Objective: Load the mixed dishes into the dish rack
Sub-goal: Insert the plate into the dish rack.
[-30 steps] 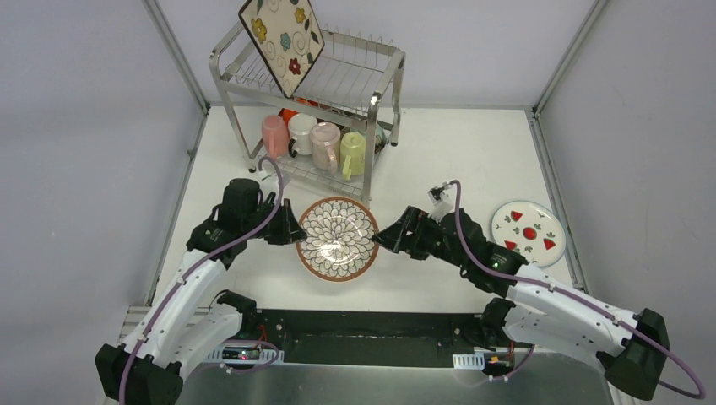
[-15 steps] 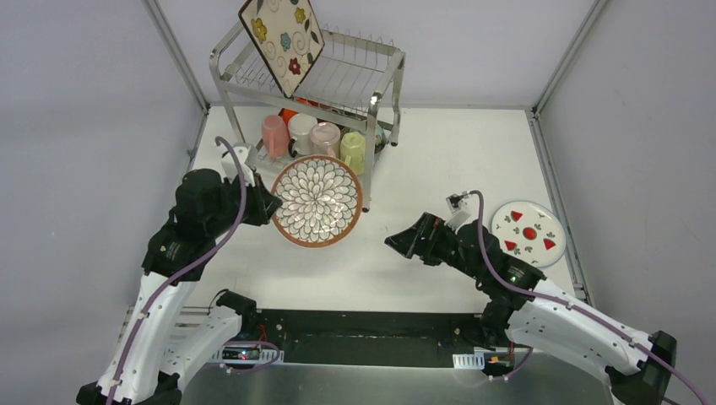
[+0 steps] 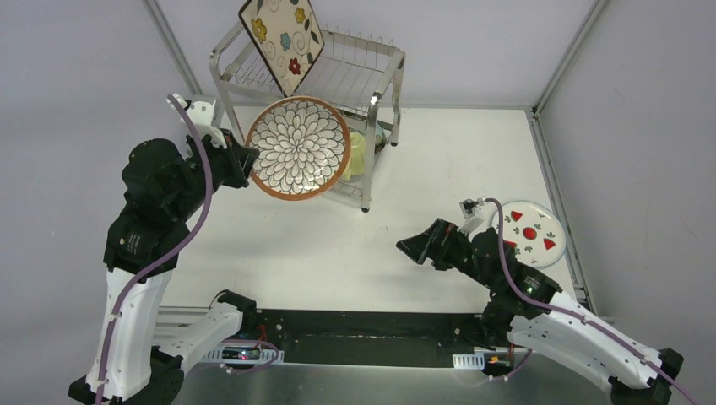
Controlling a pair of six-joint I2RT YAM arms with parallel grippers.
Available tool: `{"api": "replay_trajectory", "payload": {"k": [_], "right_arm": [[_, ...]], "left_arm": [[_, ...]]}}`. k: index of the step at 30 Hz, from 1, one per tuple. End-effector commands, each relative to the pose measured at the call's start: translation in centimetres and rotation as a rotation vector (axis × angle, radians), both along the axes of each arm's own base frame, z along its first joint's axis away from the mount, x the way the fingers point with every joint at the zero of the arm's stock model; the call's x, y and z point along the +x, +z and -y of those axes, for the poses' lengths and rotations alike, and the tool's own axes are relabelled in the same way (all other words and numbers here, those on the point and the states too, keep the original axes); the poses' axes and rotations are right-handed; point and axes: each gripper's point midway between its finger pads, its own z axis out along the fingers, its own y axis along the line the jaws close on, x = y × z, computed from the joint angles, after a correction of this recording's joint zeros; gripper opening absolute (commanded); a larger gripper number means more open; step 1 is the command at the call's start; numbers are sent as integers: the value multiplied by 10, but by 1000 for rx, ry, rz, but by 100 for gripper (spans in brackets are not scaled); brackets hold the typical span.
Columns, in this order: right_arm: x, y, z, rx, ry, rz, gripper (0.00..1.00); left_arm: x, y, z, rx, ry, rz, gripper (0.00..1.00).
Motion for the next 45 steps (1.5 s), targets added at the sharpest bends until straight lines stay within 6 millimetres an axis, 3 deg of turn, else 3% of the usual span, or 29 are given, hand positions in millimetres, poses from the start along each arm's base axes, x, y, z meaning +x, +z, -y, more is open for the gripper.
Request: {"api": "replay_trajectory", "payload": {"k": [1, 11, 21, 25, 30, 38, 45], "right_arm": [[1, 2, 8, -13, -20, 33, 100], [-3, 2, 12, -34, -18, 14, 100], [-4, 1, 13, -30, -24, 0, 100], [-4, 0, 13, -36, -27, -11, 100], [-5, -2, 14, -48, -27, -29, 100], [-8, -7, 18, -50, -39, -51, 100], [-8, -8, 21, -50, -53, -55, 100]], "left_arm": [[-4, 104, -12, -74, 50, 322, 0], [32, 177, -9, -131, 106, 499, 0], [59, 216, -21, -211, 222, 616, 0], [68, 224, -33, -237, 304, 654, 0], [94, 223, -38, -212, 380, 657, 0], [144, 216, -28, -99, 449, 635, 0], [157, 221, 2, -14, 479, 700, 0]]}}
